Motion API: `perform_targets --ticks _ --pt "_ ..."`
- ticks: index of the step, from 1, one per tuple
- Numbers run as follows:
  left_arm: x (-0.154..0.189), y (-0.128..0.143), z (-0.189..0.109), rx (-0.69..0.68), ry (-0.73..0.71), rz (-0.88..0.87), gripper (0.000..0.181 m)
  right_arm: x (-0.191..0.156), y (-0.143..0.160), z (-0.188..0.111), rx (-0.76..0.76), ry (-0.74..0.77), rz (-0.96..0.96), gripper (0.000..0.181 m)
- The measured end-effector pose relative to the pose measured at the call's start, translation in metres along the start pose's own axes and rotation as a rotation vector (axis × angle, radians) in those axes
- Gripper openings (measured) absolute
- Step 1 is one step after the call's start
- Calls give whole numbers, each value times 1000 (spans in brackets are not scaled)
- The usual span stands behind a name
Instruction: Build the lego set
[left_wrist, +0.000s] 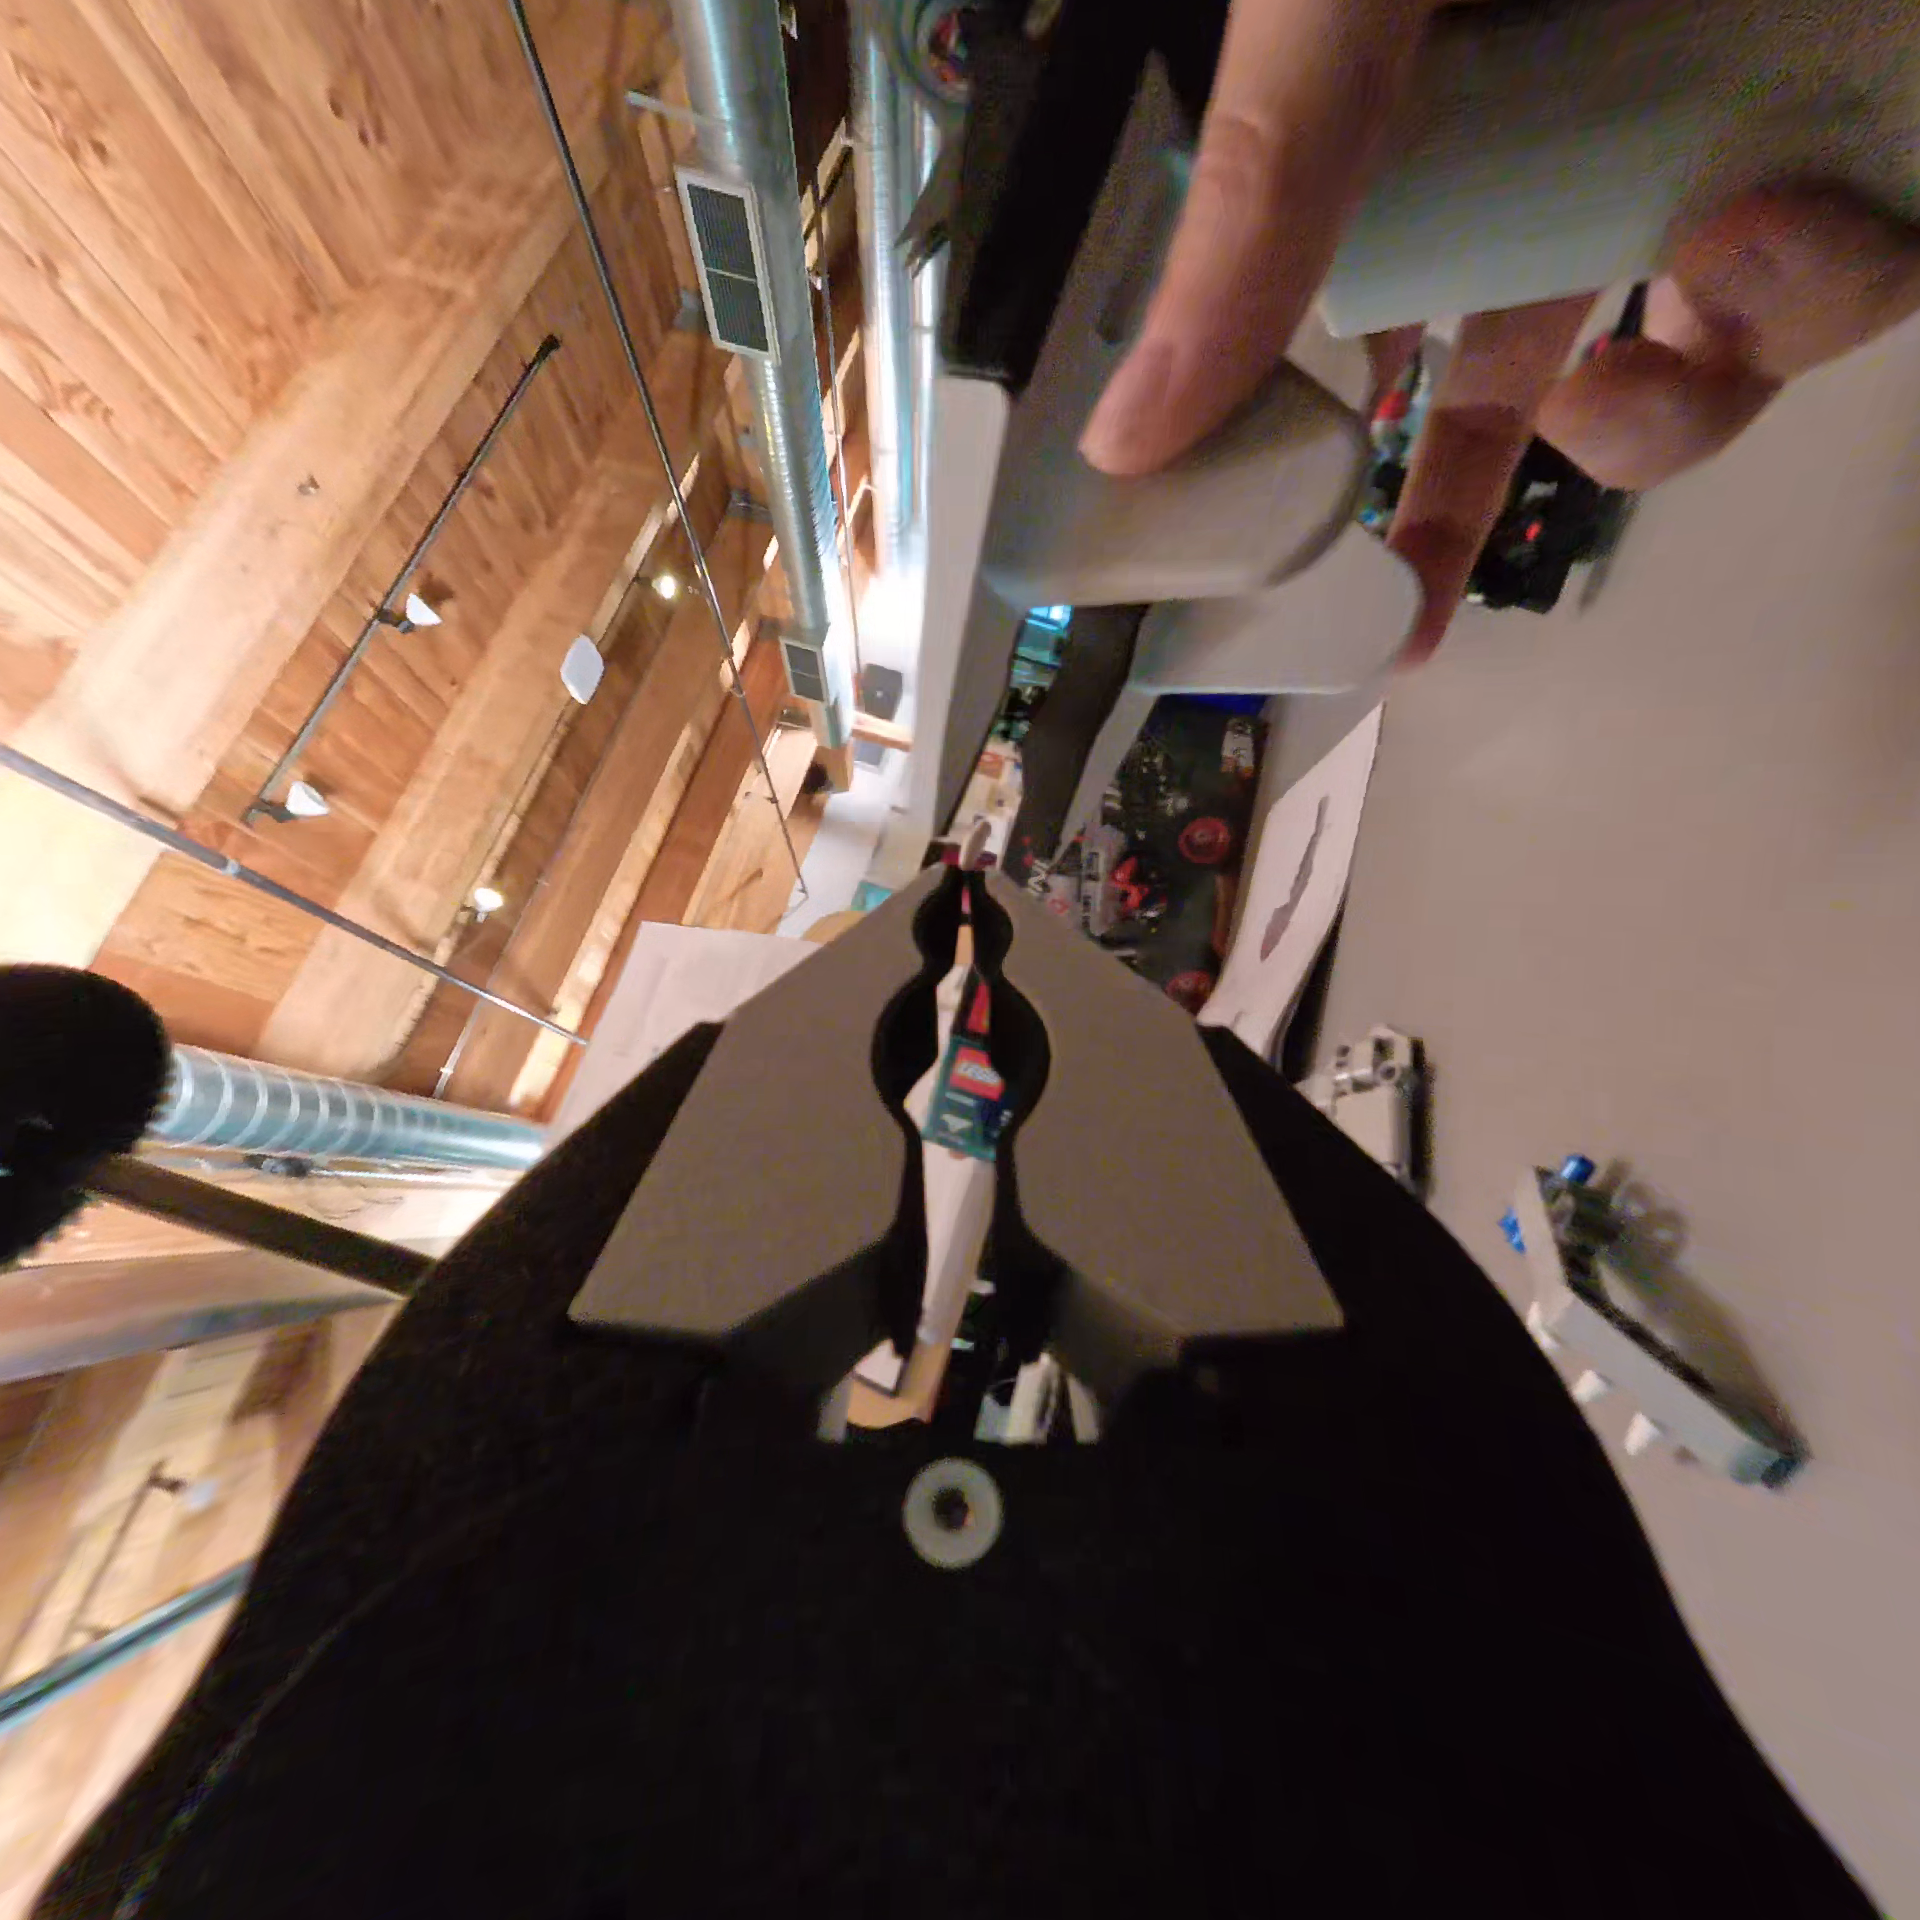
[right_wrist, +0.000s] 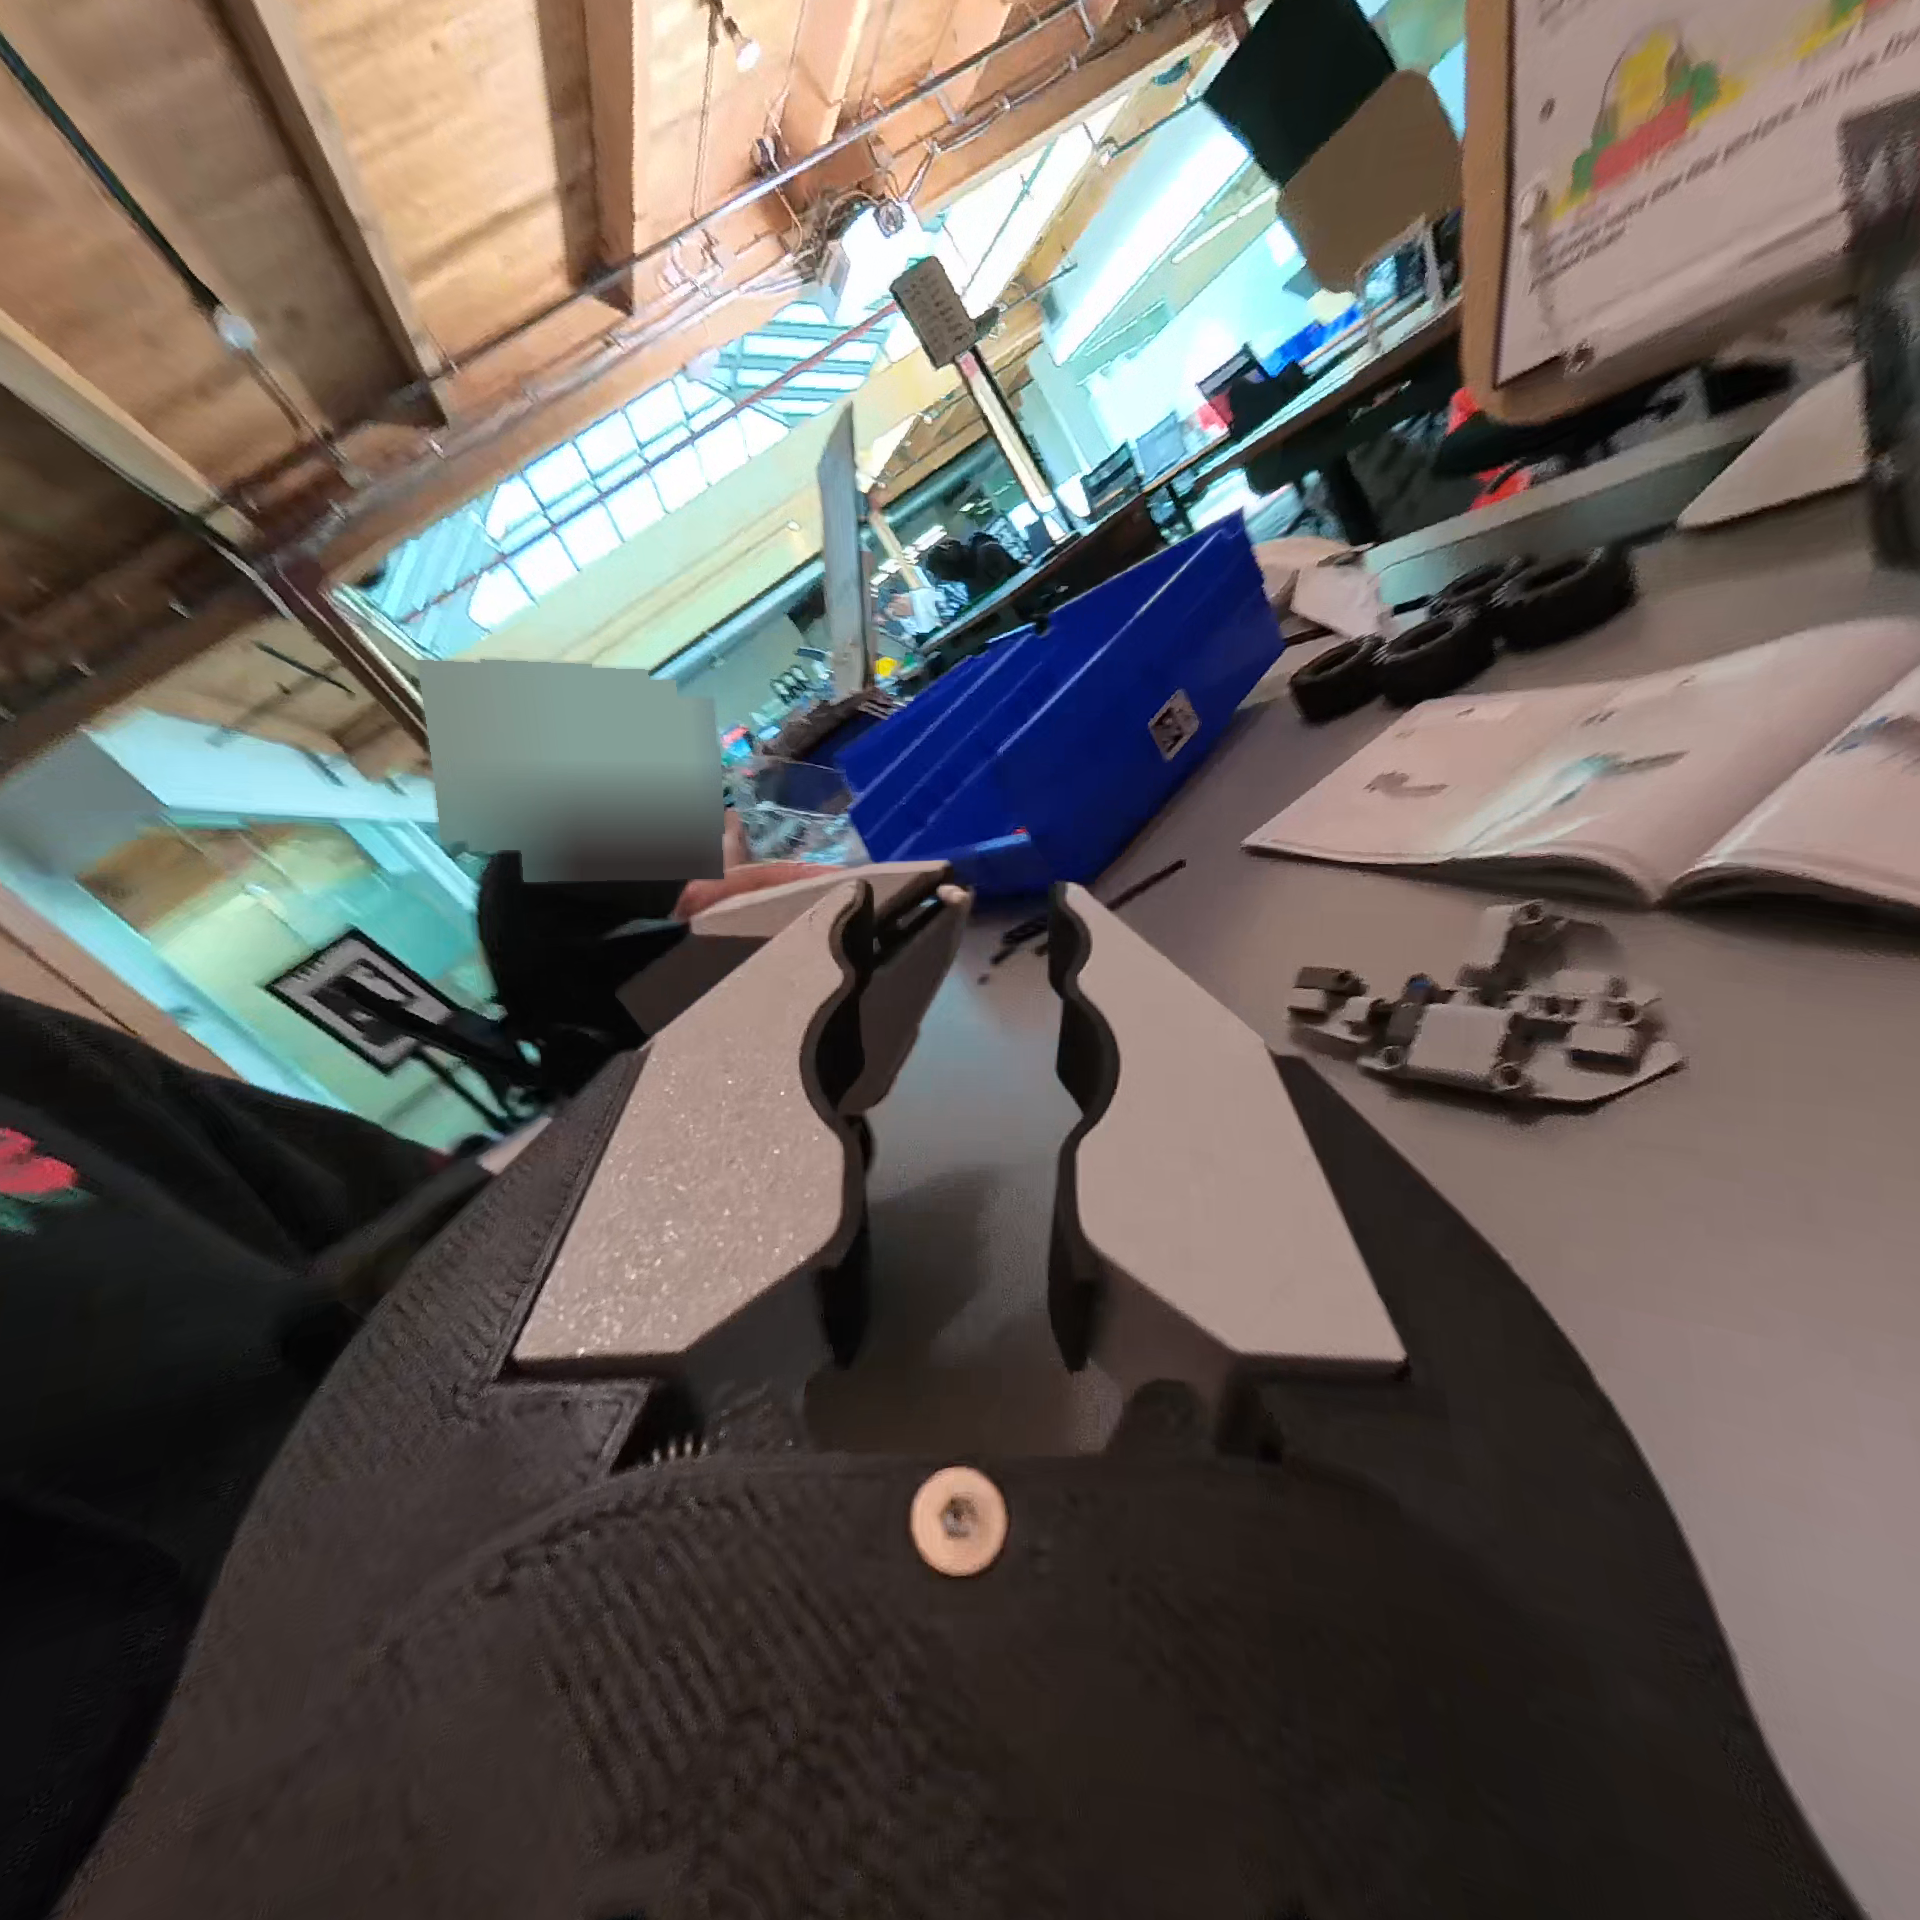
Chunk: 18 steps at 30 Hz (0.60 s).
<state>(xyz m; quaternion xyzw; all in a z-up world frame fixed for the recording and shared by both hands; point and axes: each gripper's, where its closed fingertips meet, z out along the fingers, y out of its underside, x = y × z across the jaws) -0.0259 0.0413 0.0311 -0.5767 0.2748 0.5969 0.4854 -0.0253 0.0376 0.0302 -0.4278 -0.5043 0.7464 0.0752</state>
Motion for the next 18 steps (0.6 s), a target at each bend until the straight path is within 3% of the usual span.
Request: perform_targets --ticks 6,9,11,15,18 --pt "-18 14 0 -10 44 -416 0 9 -9 -2 9 34 -124 29" --pt "-12 5 -2 55 133 -673 0 8 -8 4 14 -3 -95 32" --pt "-13 2 -4 78 160 -811 0 7 -7 6 23 -20 -81 25" --pt "-18 11 -9 82 167 -923 0 2 0 7 -6 -46 -110 15" --pt "-8 13 -16 75 234 -849 0 4 7 7 -44 -27 -132 23"
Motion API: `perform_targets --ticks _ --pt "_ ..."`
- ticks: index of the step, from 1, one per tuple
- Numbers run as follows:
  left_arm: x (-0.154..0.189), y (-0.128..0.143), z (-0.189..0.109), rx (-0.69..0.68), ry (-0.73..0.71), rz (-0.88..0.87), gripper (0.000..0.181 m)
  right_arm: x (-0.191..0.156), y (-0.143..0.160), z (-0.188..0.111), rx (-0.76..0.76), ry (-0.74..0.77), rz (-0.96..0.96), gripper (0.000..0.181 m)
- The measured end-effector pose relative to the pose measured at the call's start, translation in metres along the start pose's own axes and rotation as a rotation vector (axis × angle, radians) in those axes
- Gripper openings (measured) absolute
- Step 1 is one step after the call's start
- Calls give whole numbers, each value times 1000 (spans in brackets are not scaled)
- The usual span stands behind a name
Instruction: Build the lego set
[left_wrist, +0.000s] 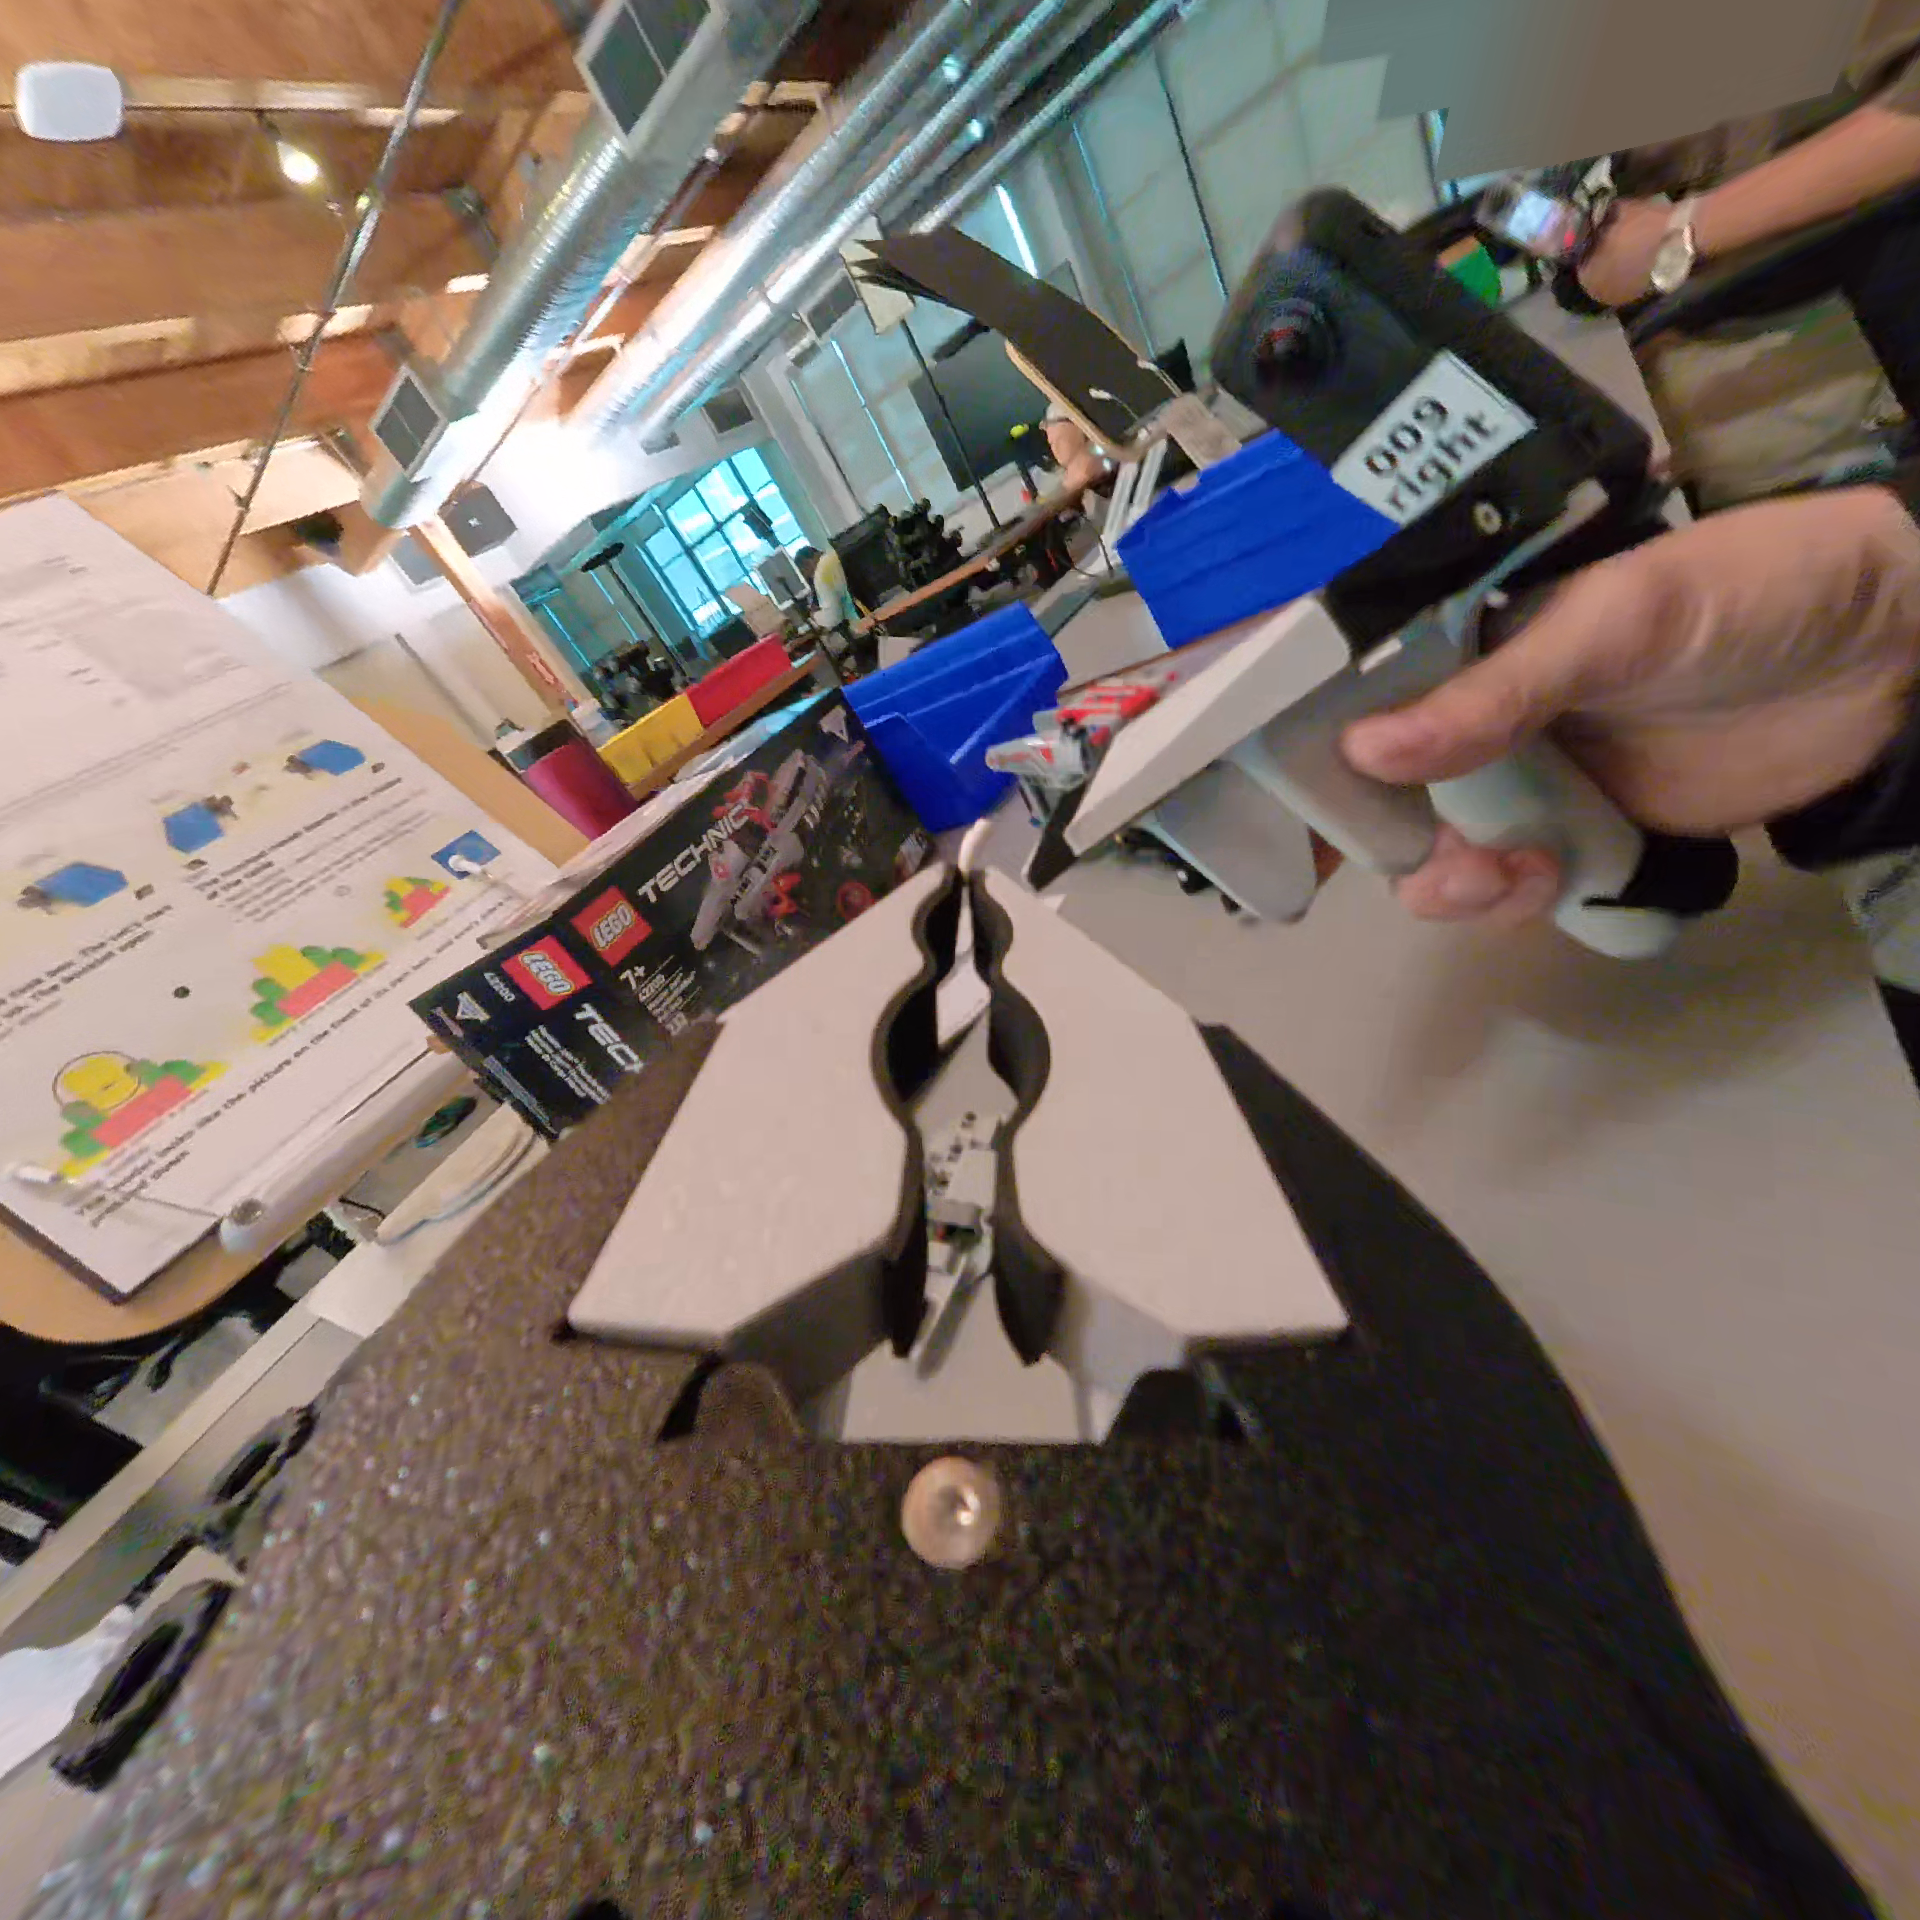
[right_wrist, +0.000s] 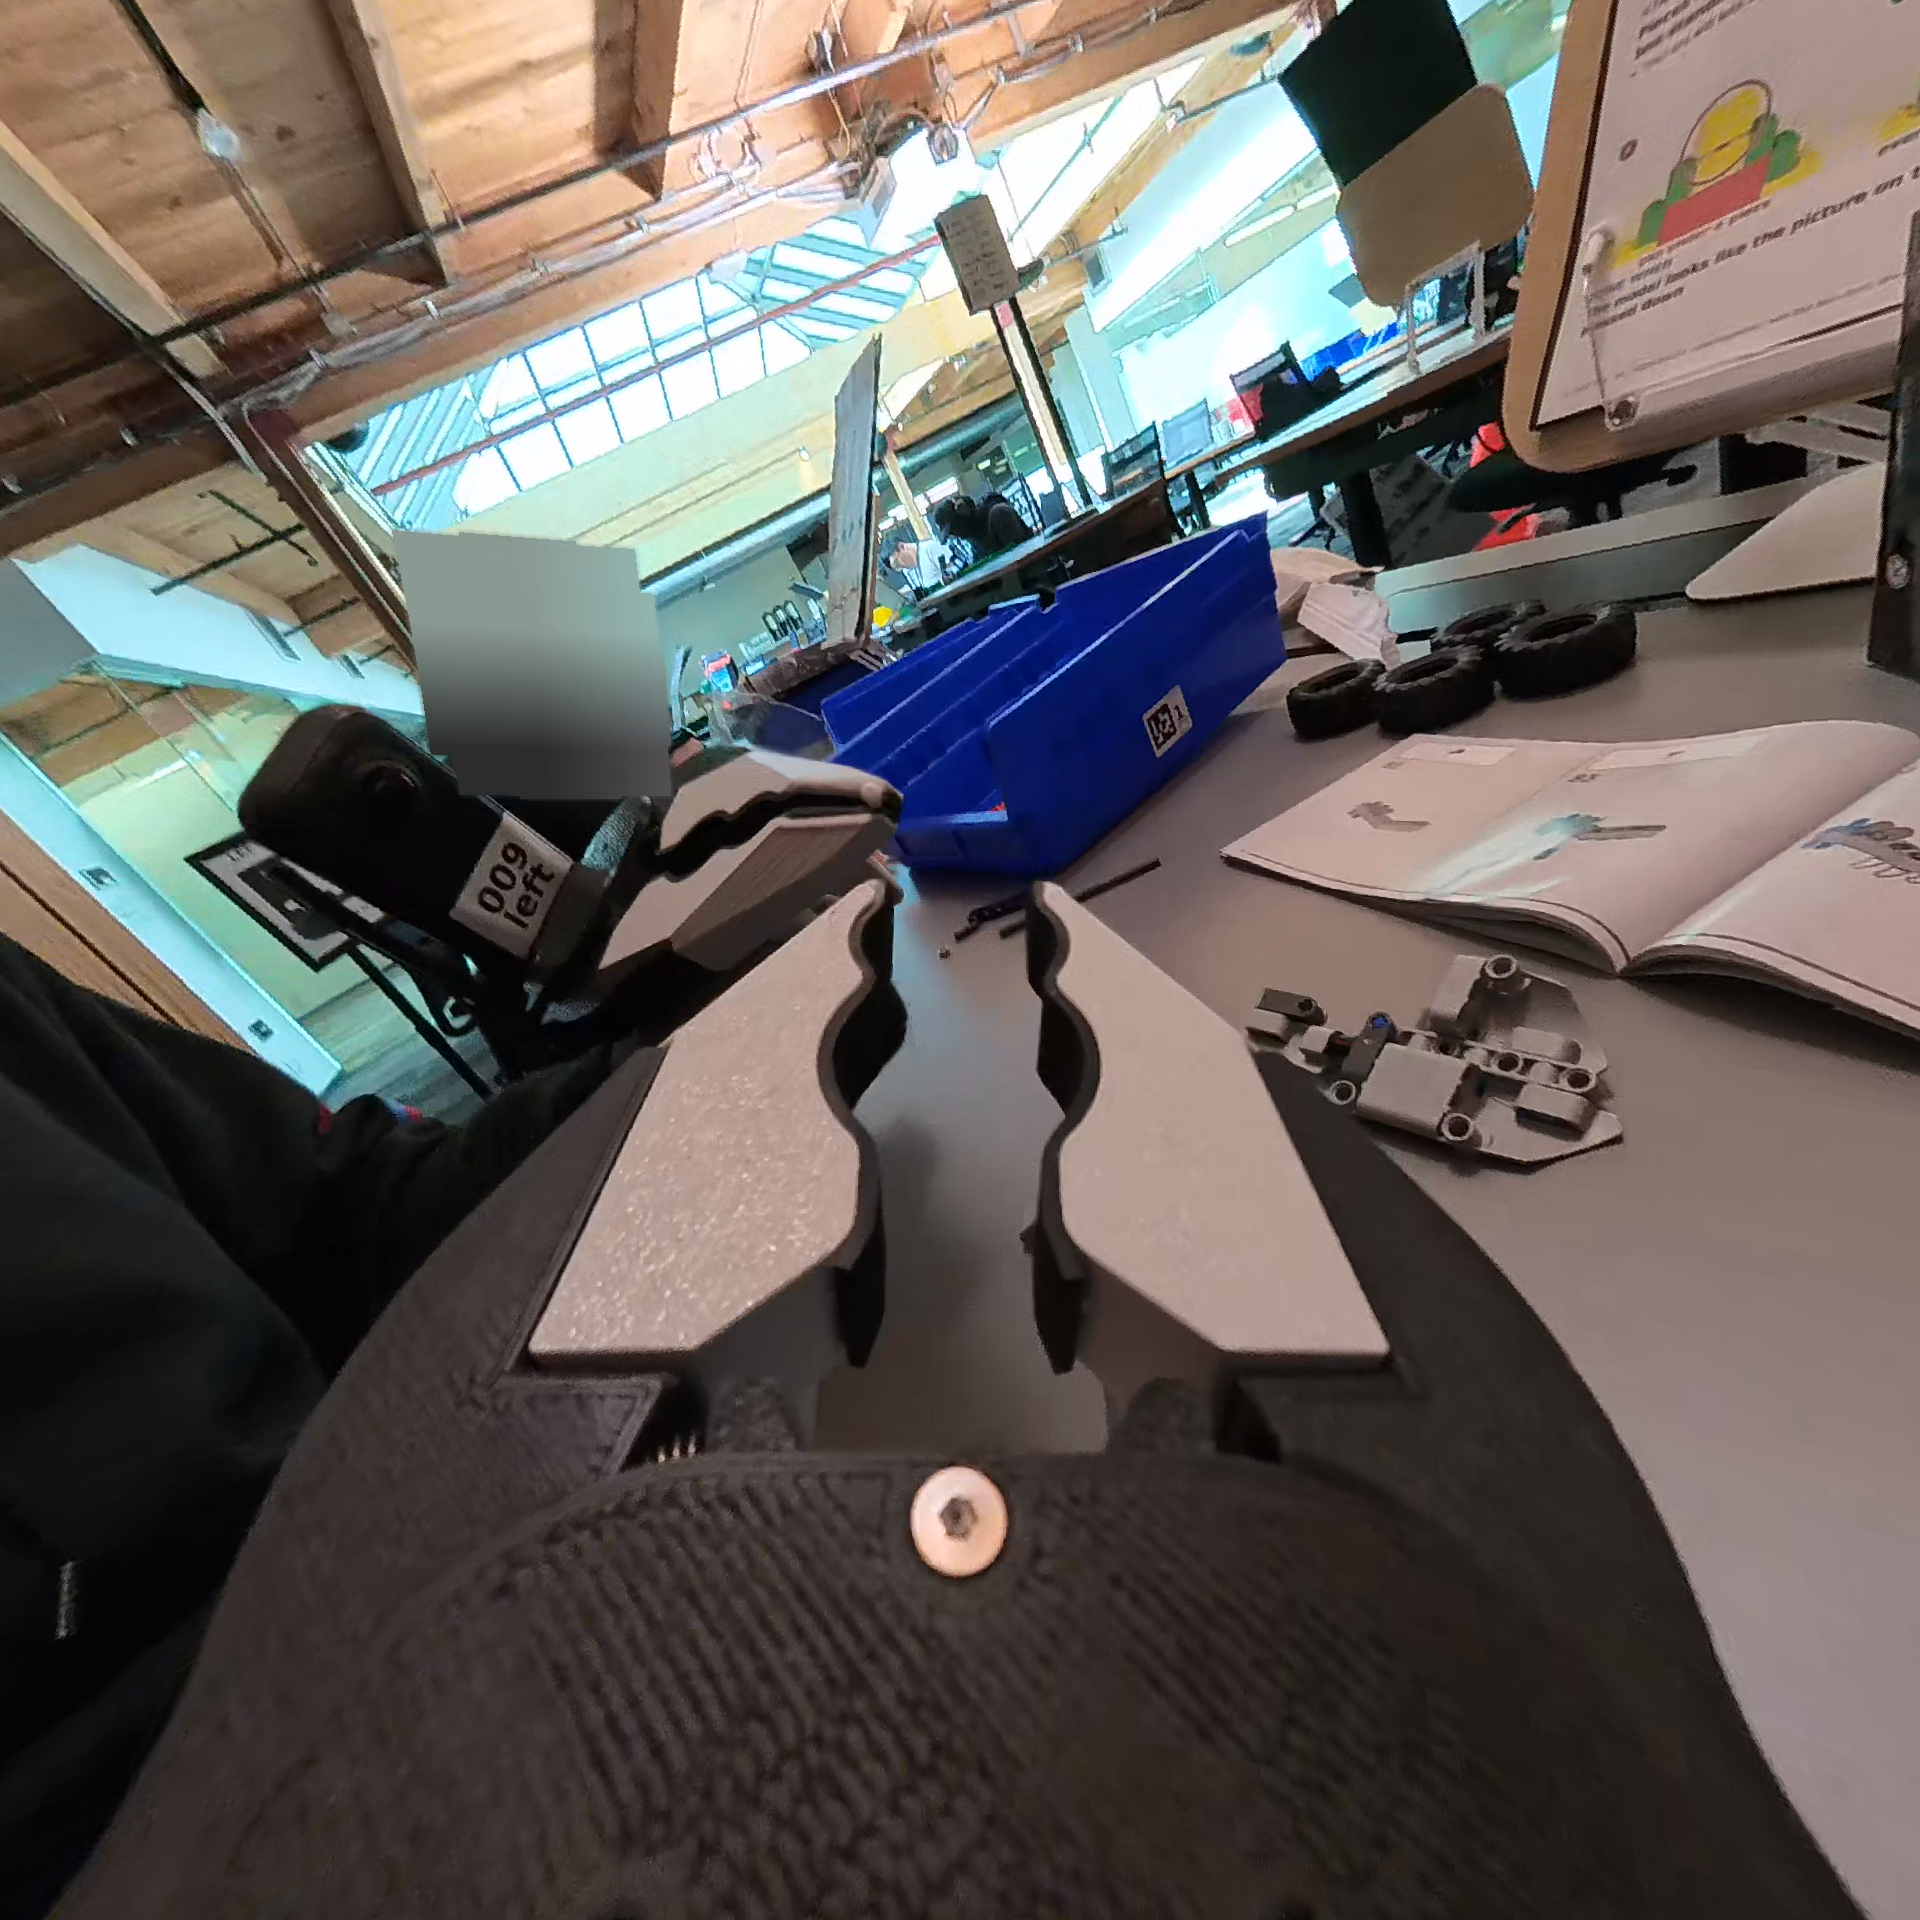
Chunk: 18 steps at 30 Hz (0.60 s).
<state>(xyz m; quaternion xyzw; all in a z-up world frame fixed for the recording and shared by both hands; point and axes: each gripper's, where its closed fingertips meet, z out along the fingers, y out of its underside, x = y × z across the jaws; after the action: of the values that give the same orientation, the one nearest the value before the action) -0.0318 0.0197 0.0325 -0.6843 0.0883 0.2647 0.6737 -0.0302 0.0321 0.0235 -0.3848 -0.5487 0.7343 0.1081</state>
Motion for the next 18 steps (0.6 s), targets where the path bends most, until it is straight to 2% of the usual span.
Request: perform_targets --ticks 3,7,10,11,13,15,16,18 --pt "8 24 -13 -109 91 147 0 4 18 -3 -113 51 -104 22" --pt "4 62 -36 -224 107 250 0 9 54 -7 -341 131 -405 22" --pt "12 62 -43 -224 88 368 0 3 69 5 -414 148 -609 35" --pt "12 58 -43 -224 65 412 0 1 76 10 -440 146 -597 43" --pt "11 46 -42 -193 6 537 0 -7 93 17 -508 81 -406 55" --pt "10 38 -42 -181 -43 672 0 -19 90 24 -443 4 -169 61" --pt "10 35 -42 -172 -66 736 0 -23 80 26 -367 -32 -63 58" --pt "12 32 -43 -156 -85 834 0 -27 62 25 -244 -94 92 40"
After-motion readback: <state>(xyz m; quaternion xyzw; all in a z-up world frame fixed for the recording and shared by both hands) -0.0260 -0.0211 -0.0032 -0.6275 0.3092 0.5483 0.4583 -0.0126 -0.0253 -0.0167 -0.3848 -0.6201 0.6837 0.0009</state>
